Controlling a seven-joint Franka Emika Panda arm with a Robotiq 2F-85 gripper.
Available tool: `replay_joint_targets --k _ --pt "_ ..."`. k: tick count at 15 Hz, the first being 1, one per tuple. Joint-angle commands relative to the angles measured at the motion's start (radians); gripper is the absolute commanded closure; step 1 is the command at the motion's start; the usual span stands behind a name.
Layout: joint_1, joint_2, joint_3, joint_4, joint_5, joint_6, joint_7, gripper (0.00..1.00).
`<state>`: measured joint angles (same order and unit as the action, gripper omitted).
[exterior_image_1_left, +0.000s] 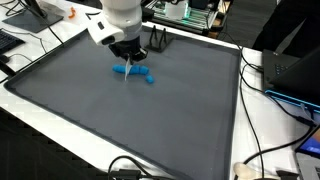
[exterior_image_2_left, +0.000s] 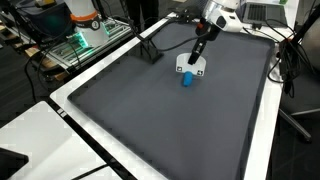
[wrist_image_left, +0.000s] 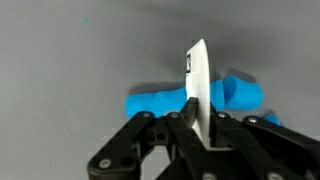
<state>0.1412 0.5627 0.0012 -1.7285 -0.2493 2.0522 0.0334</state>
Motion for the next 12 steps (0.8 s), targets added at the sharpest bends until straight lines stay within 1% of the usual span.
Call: replay_joint_targets --k 1,12 --pt "-0.004 0.038 0.002 0.002 -0.01 -0.001 -0.003 0.98" --pt "-0.024 0.024 0.005 -0.031 0.014 -0.037 -0.023 0.98"
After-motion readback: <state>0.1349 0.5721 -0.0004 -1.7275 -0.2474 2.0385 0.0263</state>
